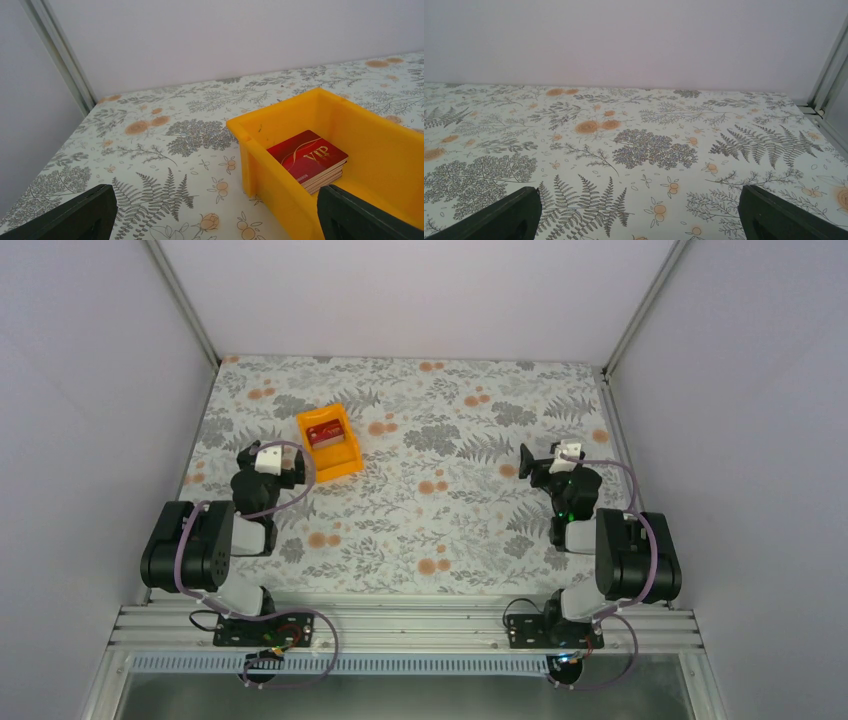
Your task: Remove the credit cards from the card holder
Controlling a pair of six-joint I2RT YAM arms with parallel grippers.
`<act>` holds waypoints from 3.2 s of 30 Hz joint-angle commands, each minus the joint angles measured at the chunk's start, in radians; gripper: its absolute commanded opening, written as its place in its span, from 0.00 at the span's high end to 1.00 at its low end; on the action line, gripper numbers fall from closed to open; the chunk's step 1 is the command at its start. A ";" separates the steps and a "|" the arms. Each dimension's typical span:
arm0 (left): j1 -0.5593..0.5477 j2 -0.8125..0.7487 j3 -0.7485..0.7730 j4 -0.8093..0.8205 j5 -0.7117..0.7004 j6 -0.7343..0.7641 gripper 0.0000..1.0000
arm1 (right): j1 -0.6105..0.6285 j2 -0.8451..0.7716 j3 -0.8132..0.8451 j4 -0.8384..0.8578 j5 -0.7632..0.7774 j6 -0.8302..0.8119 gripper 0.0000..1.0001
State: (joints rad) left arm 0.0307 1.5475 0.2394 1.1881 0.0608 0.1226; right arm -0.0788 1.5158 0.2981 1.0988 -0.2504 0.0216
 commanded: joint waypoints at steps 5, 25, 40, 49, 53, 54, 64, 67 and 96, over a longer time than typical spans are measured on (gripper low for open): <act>0.003 0.002 0.014 0.034 0.005 -0.008 0.00 | 0.011 0.008 0.020 0.006 0.018 -0.015 0.00; 0.003 0.002 0.014 0.034 0.004 -0.009 0.00 | -0.042 -0.102 0.589 -1.356 0.536 0.450 0.00; 0.182 -0.159 0.251 -0.429 0.069 -0.177 0.00 | -0.060 0.178 0.616 -1.399 0.429 0.544 0.00; 0.195 -0.285 0.510 -0.840 0.065 -0.099 0.00 | -0.041 0.259 0.659 -1.435 0.458 0.475 0.00; 0.195 -0.322 0.589 -0.955 0.047 -0.060 0.00 | -0.039 0.287 0.664 -1.436 0.446 0.466 0.01; 0.195 -0.326 0.609 -0.991 0.044 -0.053 0.00 | -0.038 0.288 0.661 -1.433 0.443 0.465 0.01; 0.194 -0.361 0.711 -1.154 0.064 -0.025 0.00 | -0.023 0.289 0.688 -1.435 0.340 0.430 0.02; 0.195 -0.370 0.715 -1.161 0.074 -0.028 0.00 | -0.013 0.279 0.698 -1.442 0.344 0.429 0.00; 0.195 -0.393 0.729 -1.172 0.082 -0.001 0.00 | 0.045 0.119 0.602 -1.457 0.387 0.603 0.00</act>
State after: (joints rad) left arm 0.2241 1.1713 0.9440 0.0200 0.1352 0.1165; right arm -0.0410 1.5902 0.8997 -0.3851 0.1844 0.5812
